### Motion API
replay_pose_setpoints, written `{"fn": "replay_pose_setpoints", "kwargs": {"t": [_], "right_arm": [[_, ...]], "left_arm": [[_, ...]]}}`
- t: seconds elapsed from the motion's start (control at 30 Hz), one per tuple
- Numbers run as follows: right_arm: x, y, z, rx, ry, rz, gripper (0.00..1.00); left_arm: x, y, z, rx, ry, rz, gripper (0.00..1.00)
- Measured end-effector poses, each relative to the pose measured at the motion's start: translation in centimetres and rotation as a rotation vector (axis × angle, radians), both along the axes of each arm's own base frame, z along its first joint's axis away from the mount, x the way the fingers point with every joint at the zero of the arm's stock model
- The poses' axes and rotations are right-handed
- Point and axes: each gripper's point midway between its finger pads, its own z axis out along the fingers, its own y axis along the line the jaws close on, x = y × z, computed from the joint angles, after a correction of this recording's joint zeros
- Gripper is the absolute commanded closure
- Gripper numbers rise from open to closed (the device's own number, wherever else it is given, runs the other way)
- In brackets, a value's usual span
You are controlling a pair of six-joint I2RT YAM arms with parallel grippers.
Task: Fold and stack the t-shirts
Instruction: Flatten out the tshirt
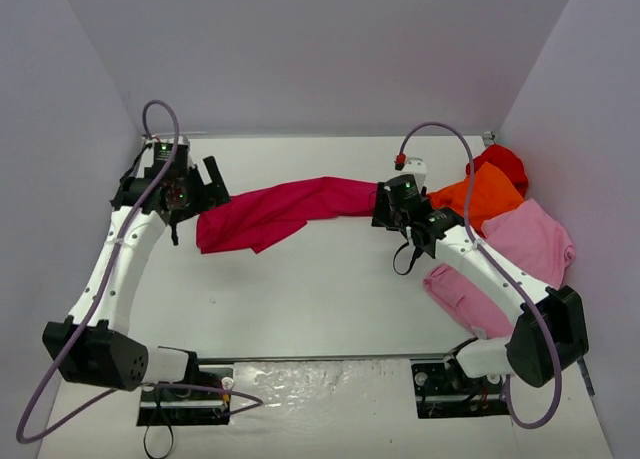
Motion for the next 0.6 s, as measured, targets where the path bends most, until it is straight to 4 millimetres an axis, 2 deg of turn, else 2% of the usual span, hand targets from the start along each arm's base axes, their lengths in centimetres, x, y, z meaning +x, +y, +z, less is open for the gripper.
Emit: {"fn": "replay_pose_setpoints", "kwargs": {"t": [0.17,0.3,0.47,0.6], "right_arm": [[-1.0,2.0,-0.4,0.028,0.02,0.05,0.46],[-1.5,1.9,-1.4,0.031,0.04,0.048,0.46],[-2.6,1.3,-3.4,0.013,0.085,0.041,0.46],[-2.9,1.1,-3.8,0.009,0.097,0.039,0.46]], "left_arm": [[0.8,-4.4,-5.8,0.016,0.147,-0.083,0.09],[1.4,-7.4,-10.8,0.05,0.267,-0.145,0.09],[1.4,-8.7,-16.5,0.157,0.425,-0.164,0.09],[1.5,-9.0,-18.1,0.235,0.468,-0.171,0.09]]}}
